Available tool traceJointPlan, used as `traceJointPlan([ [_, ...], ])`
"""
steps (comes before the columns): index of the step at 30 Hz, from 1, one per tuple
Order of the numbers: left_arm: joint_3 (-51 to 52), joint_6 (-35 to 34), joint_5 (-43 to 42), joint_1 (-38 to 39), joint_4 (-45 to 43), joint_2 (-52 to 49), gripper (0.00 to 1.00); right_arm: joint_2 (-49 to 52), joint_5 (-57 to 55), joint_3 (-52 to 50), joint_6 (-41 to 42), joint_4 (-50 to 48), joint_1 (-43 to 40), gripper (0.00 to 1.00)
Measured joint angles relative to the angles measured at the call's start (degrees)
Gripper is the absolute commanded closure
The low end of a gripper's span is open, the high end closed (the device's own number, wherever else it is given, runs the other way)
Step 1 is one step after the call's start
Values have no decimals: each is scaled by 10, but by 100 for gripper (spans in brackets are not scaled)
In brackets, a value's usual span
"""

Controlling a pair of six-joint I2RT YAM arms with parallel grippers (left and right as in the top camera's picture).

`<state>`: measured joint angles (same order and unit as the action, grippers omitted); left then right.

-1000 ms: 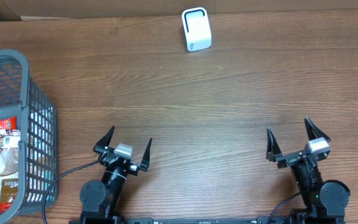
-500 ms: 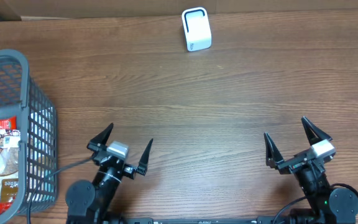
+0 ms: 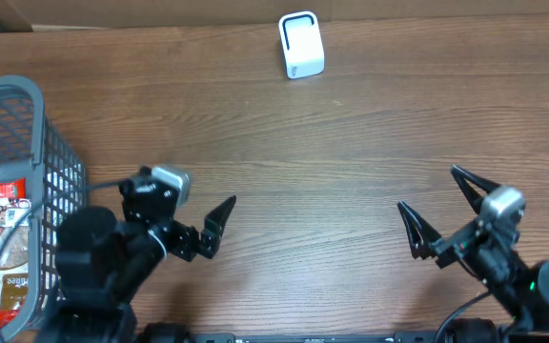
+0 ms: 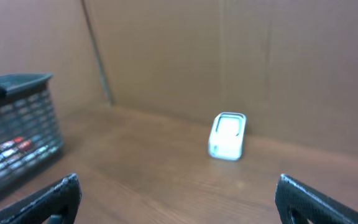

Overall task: Scan the item barcode
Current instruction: 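Swing the left gripper over the grey basket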

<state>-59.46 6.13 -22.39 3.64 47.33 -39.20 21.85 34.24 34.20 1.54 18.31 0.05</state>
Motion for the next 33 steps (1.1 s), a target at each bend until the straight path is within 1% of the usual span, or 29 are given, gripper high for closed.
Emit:
traceJointPlan([
  [3, -71, -8, -10, 0, 64, -40, 0, 72, 19, 68, 2, 65, 0, 0],
  [5, -110, -29, -26, 0, 108, -57, 0, 131, 28, 128, 1, 147, 0, 0],
  [11, -136, -60, -65, 0, 168, -60, 0, 271, 29, 297, 0, 325, 0, 0],
  [15, -136, -65, -73, 0, 170, -61, 0, 319, 35, 356, 0, 355, 0, 0],
  [17, -136, -72, -75, 0, 155, -61, 0, 331, 43, 364, 0, 354, 0, 0],
  [19, -136, -95, -68, 0, 128, -61, 0, 340, 49, 364, 0, 357, 0, 0],
  [22, -153, -144, -40, 0, 99, -76, 0, 351, 54, 364, 0, 363, 0, 0],
  [24, -196, -170, -12, 0, 105, -110, 0, 354, 57, 364, 0, 367, 0, 0],
  [27, -291, -196, 58, 0, 177, -181, 0, 358, 59, 364, 0, 371, 0, 0],
  [32, -490, -241, 224, -14, 323, -320, 0, 366, 59, 364, 0, 384, 0, 0],
  [33, -516, -247, 243, -23, 339, -338, 0, 368, 59, 364, 0, 385, 0, 0],
])
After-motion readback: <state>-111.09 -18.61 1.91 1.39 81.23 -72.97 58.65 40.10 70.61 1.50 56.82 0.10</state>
